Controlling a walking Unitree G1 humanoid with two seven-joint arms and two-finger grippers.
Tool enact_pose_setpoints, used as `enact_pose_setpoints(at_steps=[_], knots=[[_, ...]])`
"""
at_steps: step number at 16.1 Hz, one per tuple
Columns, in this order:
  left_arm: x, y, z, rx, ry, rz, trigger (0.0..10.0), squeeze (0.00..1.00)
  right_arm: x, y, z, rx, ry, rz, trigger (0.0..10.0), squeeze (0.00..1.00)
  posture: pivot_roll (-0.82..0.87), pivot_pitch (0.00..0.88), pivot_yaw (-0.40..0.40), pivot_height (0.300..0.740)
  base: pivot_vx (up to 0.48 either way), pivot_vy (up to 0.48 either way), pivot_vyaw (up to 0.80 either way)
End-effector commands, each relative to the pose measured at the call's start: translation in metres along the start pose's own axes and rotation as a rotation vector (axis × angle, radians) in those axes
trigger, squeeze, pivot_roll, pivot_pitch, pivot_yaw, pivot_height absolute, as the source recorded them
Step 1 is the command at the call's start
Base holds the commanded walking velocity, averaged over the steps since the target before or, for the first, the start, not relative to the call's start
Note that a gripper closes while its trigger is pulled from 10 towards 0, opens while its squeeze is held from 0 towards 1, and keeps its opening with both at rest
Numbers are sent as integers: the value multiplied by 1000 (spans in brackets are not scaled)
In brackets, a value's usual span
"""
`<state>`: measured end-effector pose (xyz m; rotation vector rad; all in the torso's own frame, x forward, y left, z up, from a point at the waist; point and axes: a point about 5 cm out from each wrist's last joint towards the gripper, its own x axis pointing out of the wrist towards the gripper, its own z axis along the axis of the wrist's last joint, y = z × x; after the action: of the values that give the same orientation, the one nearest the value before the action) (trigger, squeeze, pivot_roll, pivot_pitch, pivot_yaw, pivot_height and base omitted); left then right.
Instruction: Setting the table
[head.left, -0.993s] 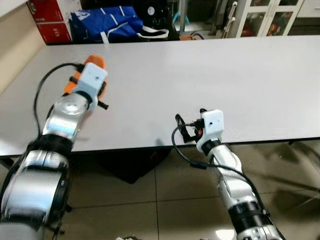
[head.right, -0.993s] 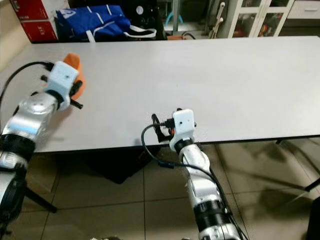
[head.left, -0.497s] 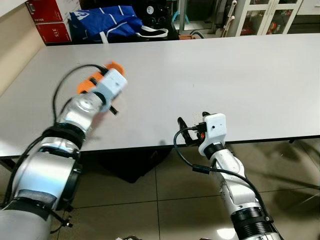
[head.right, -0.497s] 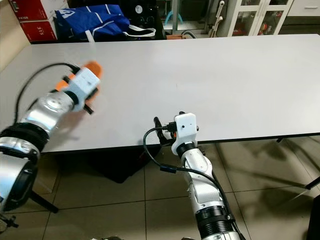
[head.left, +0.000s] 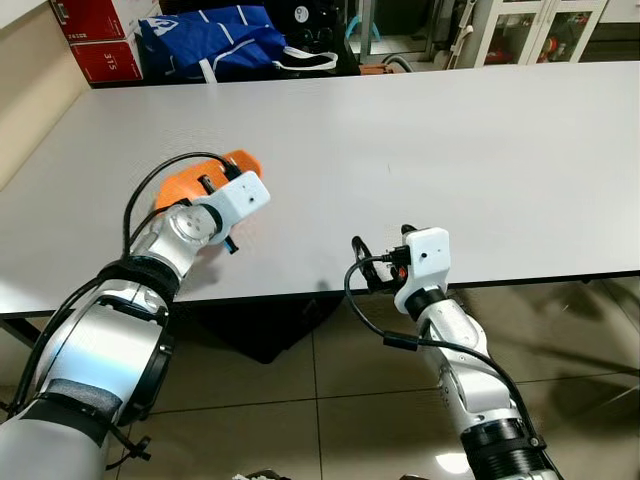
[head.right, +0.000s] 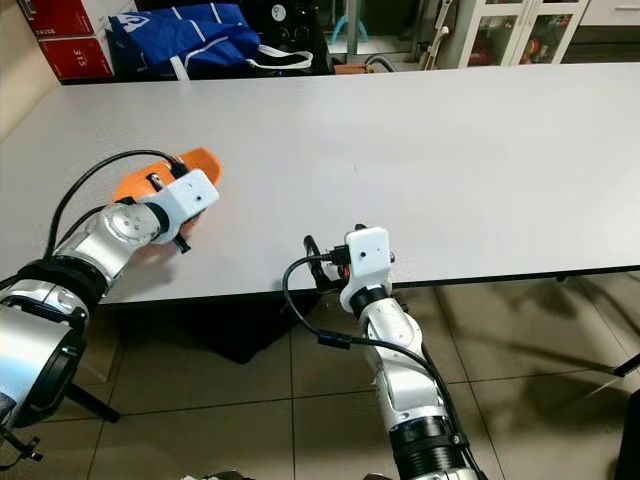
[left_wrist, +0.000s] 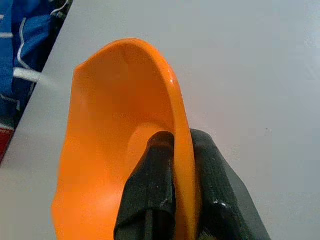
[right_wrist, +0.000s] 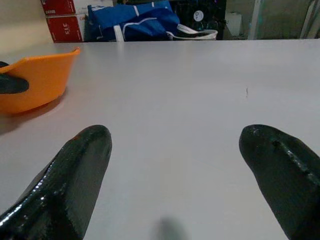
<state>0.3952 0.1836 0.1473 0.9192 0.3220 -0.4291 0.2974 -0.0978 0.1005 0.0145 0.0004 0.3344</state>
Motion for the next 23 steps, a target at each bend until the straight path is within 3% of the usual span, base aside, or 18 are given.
enact_pose_setpoints(at_steps=[1,5,6,7,11,12,13,14,23], knots=[[1,0,4,54,-8,-1,0,0,0,2,2,-3,1,4,10000,0,-164,62,88,740,0,0,0],[2,-6,2,93,14,-14,0,0,-1,3,2,0,5,2,10000,0,-165,65,88,740,0,0,0],[3,-8,1,91,18,-17,4196,0,-1,3,2,0,8,2,10000,0,-165,66,89,740,0,0,0],[3,-9,1,88,17,-15,9804,0,-2,3,2,0,9,1,10000,0,-165,66,89,740,0,0,0],[4,-15,-1,95,28,-18,10000,0,-1,4,2,2,12,2,10000,0,-162,66,89,740,0,0,0],[5,-16,-1,96,29,-18,10000,173,-1,4,1,1,13,2,10000,0,-162,66,89,740,0,0,0],[5,-16,-1,96,30,-19,10000,914,-1,4,2,2,13,2,10000,0,-162,66,89,740,0,0,0],[5,-18,-2,96,33,-22,10000,1000,-1,4,2,1,14,1,10000,0,-163,65,90,740,0,0,0],[5,-13,1,96,33,-4,10000,1000,0,4,1,-1,18,3,10000,0,-158,59,89,740,0,0,0]])
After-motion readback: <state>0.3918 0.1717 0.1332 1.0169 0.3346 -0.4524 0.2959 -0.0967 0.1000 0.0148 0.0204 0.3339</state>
